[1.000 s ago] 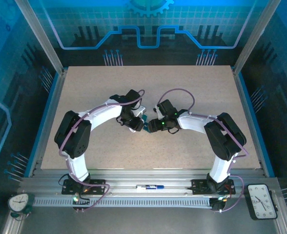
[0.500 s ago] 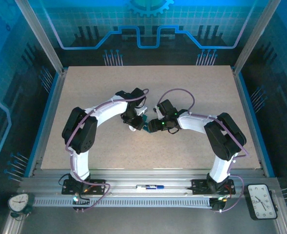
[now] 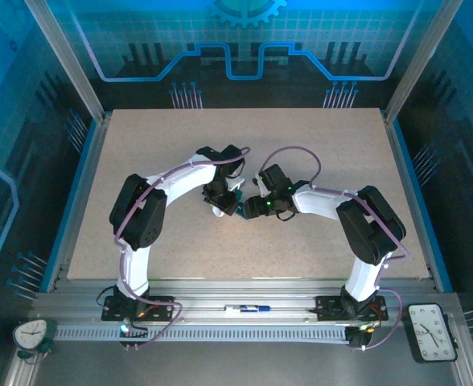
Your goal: Sort the pills into containers
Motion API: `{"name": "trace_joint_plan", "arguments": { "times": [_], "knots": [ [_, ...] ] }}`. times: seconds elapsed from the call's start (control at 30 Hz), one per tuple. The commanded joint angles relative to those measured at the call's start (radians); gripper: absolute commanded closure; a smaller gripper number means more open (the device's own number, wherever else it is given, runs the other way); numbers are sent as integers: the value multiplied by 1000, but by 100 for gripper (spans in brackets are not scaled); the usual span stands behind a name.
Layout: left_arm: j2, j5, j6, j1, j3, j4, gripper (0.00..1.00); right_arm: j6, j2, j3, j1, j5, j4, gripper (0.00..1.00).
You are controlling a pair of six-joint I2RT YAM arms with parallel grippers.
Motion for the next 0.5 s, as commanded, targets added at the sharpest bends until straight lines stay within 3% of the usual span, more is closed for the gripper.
{"name": "trace_joint_plan", "arguments": {
  "times": [0.0, 0.47],
  "knots": [
    [27, -20, 23, -12, 44, -66, 96, 7, 15, -17, -1, -6, 8, 30],
    [38, -33, 22, -17, 39, -63, 96, 15, 16, -21, -1, -11, 13, 30]
  ]
}}
